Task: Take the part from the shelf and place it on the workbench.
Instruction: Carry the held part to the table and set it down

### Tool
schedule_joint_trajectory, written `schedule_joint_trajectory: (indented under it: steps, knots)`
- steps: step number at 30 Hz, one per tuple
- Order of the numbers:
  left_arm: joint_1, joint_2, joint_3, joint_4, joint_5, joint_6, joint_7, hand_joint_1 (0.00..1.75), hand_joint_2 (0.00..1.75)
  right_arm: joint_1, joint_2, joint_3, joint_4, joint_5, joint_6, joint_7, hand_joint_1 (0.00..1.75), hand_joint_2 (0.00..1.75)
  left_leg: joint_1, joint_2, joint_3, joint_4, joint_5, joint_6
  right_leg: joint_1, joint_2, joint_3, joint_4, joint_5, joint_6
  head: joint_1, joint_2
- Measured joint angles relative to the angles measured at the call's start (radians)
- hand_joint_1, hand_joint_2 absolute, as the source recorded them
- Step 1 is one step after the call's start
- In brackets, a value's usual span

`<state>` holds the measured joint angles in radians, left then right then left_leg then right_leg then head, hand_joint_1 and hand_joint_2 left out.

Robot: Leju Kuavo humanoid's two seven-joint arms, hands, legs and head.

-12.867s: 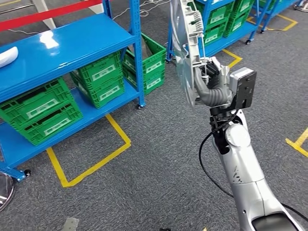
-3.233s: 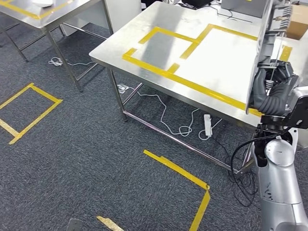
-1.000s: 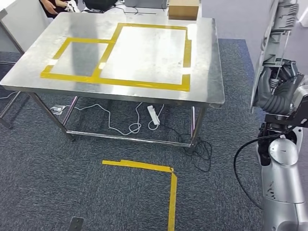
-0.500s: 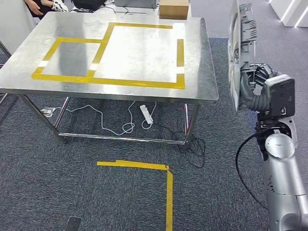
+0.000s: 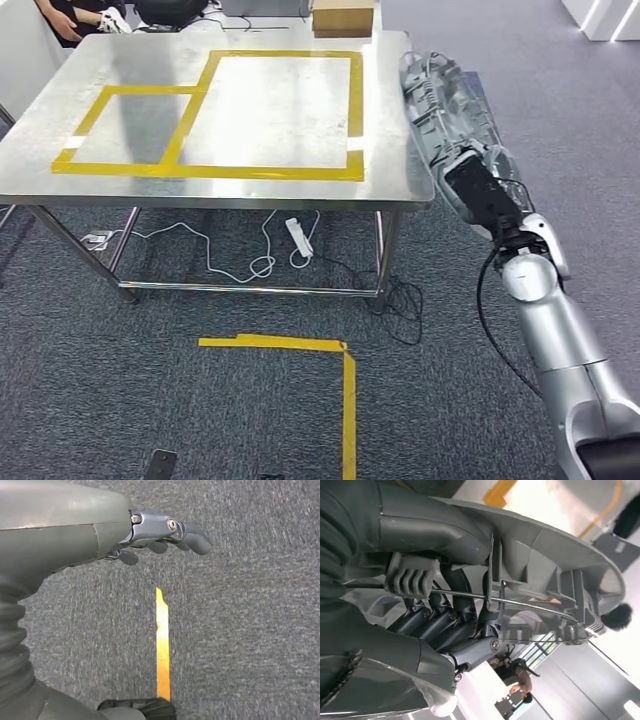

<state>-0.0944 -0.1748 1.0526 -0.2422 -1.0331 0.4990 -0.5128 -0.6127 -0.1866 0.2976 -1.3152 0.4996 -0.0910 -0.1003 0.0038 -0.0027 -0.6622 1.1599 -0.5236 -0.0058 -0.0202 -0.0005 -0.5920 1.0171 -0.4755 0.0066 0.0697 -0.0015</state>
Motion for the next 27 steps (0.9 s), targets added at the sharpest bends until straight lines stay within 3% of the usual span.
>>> schedule_joint_trajectory:
  steps: [2, 4, 5, 7, 9, 11, 13, 14, 15, 16, 17, 19, 21, 24, 25, 27]
  knots:
    - [0.0, 0.001, 0.0, 0.0, -0.004, -0.001, 0.002, 0.0, 1.75, -0.031, 0.006, 0.045, 0.051, 0.042, -0.004, 0.01, 1.75, 1.75, -0.003, -0.001, -0.013, 0.015, 0.023, 0.014, 0.006, 0.004, 0.002, 0.0, -0.001, -0.004, 0.0, 0.0]
    - [0.0, 0.003, 0.0, 0.0, -0.005, -0.001, 0.004, 0.0, 1.75, -0.05, 0.011, 0.065, 0.074, 0.052, -0.007, 0.011, 1.75, 1.75, -0.01, -0.004, 0.03, -0.093, 0.081, 0.035, 0.011, 0.006, -0.002, 0.001, -0.001, -0.002, 0.0, 0.0]
    - [0.0, 0.004, 0.0, 0.0, -0.005, -0.001, 0.004, 0.0, 1.75, -0.054, 0.011, 0.07, 0.079, 0.052, -0.008, 0.012, 1.75, 1.75, -0.013, -0.005, 0.039, -0.121, 0.086, 0.04, 0.011, 0.006, -0.006, 0.001, 0.0, 0.001, 0.0, 0.0]
    - [0.001, 0.004, 0.0, 0.0, -0.005, -0.001, 0.005, 0.0, 1.75, -0.058, 0.012, 0.077, 0.087, 0.054, -0.011, 0.012, 1.75, 1.75, -0.014, -0.004, 0.041, -0.137, 0.083, 0.041, 0.011, 0.006, -0.011, -0.001, 0.003, 0.01, -0.002, 0.0]
    - [0.001, 0.004, 0.0, 0.0, -0.005, -0.001, 0.007, 0.0, 1.75, -0.063, 0.012, 0.082, 0.094, 0.055, -0.012, 0.012, 1.75, 1.75, -0.009, -0.003, 0.045, -0.15, 0.088, 0.042, 0.011, 0.005, -0.023, 0.014, -0.011, 0.02, -0.002, 0.0]
    - [-0.002, 0.004, 0.0, 0.0, -0.005, -0.001, 0.007, 0.0, 1.75, -0.069, 0.012, 0.087, 0.099, 0.055, -0.012, 0.012, 1.75, 1.75, -0.005, -0.001, 0.048, -0.157, 0.091, 0.044, 0.009, 0.004, -0.066, 0.103, -0.062, 0.028, -0.001, 0.0]
    - [-0.003, 0.002, 0.0, 0.0, -0.005, -0.001, 0.007, 0.0, 1.75, -0.069, 0.012, 0.092, 0.107, 0.055, -0.012, 0.012, 1.75, 1.75, -0.005, -0.001, 0.048, -0.157, 0.091, 0.046, 0.008, 0.003, -0.13, 0.237, -0.114, 0.036, 0.0, 0.0]
    - [-0.002, 0.002, 0.0, 0.0, -0.005, -0.001, 0.007, 0.0, 1.75, -0.068, 0.012, 0.094, 0.112, 0.055, -0.012, 0.012, 1.75, 1.75, -0.005, -0.001, 0.048, -0.156, 0.091, 0.046, 0.007, 0.003, -0.149, 0.273, -0.118, 0.039, 0.0, 0.0]
    - [-0.002, 0.002, 0.0, 0.0, -0.005, -0.001, 0.007, 0.0, 1.75, -0.067, 0.012, 0.096, 0.115, 0.055, -0.012, 0.012, 1.75, 1.75, -0.004, -0.001, 0.048, -0.154, 0.09, 0.045, 0.007, 0.003, -0.15, 0.272, -0.102, 0.041, 0.0, 0.0]
    - [-0.002, 0.002, 0.0, 0.0, -0.005, -0.001, 0.007, 0.0, 1.75, -0.068, 0.012, 0.098, 0.118, 0.055, -0.012, 0.012, 1.75, 1.75, -0.004, -0.001, 0.048, -0.152, 0.089, 0.044, 0.006, 0.002, -0.13, 0.227, -0.069, 0.041, 0.0, 0.0]
    - [-0.002, 0.002, 0.0, 0.0, -0.005, -0.002, 0.007, 0.0, 1.75, -0.07, 0.012, 0.098, 0.12, 0.055, -0.012, 0.012, 1.75, 1.75, -0.003, -0.002, 0.048, -0.148, 0.087, 0.042, 0.005, 0.0, -0.098, 0.158, -0.032, 0.041, 0.0, 0.0]
    - [-0.003, 0.002, 0.0, 0.0, -0.005, -0.002, 0.007, 0.0, 1.75, -0.074, 0.012, 0.1, 0.121, 0.055, -0.012, 0.012, 1.75, 1.75, -0.006, -0.002, 0.044, -0.139, 0.082, 0.034, 0.008, -0.002, -0.035, 0.04, 0.005, 0.036, -0.001, 0.0]
    - [-0.002, 0.002, 0.0, 0.0, -0.005, -0.003, 0.007, 0.0, 1.75, -0.075, 0.013, 0.102, 0.123, 0.055, -0.013, 0.012, 1.75, 1.75, -0.009, -0.002, 0.039, -0.133, 0.082, 0.026, 0.011, -0.001, -0.016, 0.01, 0.0, 0.025, -0.002, 0.0]
    - [-0.002, 0.002, 0.0, 0.0, -0.005, -0.003, 0.007, 0.0, 1.75, -0.074, 0.013, 0.103, 0.124, 0.056, -0.013, 0.012, 1.75, 1.75, -0.008, -0.002, 0.033, -0.118, 0.07, 0.012, 0.007, 0.001, -0.016, 0.006, 0.005, 0.005, -0.003, 0.0]
    - [-0.002, 0.002, 0.0, 0.0, -0.005, -0.003, 0.007, 0.0, 1.75, -0.075, 0.013, 0.104, 0.124, 0.058, -0.013, 0.012, 1.75, 1.75, -0.007, -0.001, 0.022, -0.089, 0.049, 0.006, 0.005, 0.0, -0.015, 0.005, 0.006, -0.001, -0.004, 0.0]
    - [-0.002, 0.003, 0.0, 0.0, -0.006, -0.003, 0.008, 0.0, 1.75, -0.077, 0.013, 0.107, 0.125, 0.079, -0.013, 0.014, 1.75, 1.75, -0.004, -0.001, -0.029, 0.031, -0.015, -0.003, 0.005, 0.0, -0.015, 0.004, 0.007, -0.008, -0.008, 0.0]
